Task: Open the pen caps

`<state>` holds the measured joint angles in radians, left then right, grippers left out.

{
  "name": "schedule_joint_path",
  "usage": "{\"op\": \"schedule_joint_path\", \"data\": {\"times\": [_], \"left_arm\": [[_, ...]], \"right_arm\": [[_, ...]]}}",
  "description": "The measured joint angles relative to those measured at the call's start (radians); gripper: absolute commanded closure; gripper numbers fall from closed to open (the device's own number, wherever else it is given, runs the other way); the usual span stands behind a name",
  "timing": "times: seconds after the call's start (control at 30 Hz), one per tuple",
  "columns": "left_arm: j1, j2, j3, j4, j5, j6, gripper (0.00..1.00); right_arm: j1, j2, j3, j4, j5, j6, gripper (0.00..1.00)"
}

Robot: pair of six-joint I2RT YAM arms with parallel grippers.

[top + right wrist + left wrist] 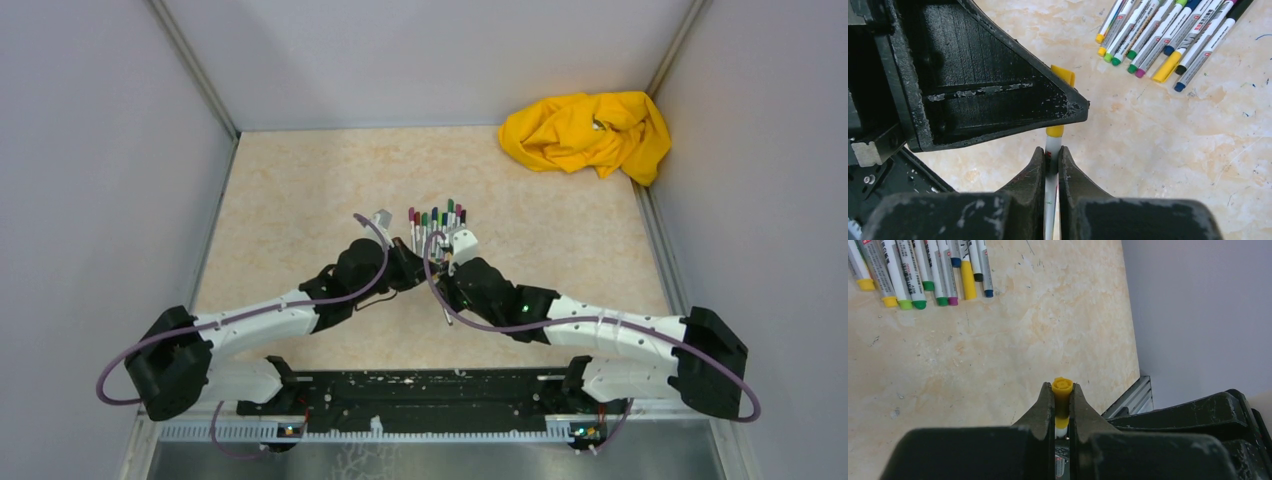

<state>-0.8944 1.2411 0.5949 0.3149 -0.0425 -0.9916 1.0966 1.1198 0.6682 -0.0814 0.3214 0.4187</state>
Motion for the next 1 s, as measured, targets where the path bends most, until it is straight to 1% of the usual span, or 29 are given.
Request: {"op": "schedule_joint_path", "data": {"times": [0.13,0.23,0.33,0.47,0.6,0.67,0.77,0.87,1.0], "left_arm": [[0.002,0.000,0.013,-0.028,-0.021,0.002,1.00],[0.025,0.000,0.050,-0.080,-0.022,0.017,1.00],[0.066,0.003,0.083,-0.118,0.015,0.017,1.00],[0.134,0.025,0.112,-0.129,0.112,-0.011,1.00],[0.233,0.048,0.165,-0.103,0.090,-0.028,1.00],[0.263,0.050,0.197,-0.099,0.077,-0.028,1.00],[0.266,0.055,0.241,-0.101,0.072,-0.016,1.00],[0.266,0.067,0.288,-0.138,0.045,0.020,1.00],[0.266,0.099,0.324,-0.227,-0.061,0.080,1.00]], "right_arm": [[0.000,0.013,-0.001,0.014,0.010,0.005,1.00],[-0.001,0.014,-0.008,0.043,0.019,0.005,1.00],[-0.005,0.011,-0.016,0.090,0.033,0.005,1.00],[-0.009,-0.005,-0.035,0.146,0.053,0.012,1.00],[0.001,-0.020,-0.085,0.077,0.010,0.016,1.00],[0.001,-0.020,-0.107,0.047,-0.001,0.022,1.00],[0.001,-0.020,-0.121,0.024,-0.004,0.030,1.00],[0.001,-0.024,-0.120,0.001,0.023,0.037,1.00],[-0.035,-0.050,-0.104,-0.064,0.084,0.039,1.00]]}}
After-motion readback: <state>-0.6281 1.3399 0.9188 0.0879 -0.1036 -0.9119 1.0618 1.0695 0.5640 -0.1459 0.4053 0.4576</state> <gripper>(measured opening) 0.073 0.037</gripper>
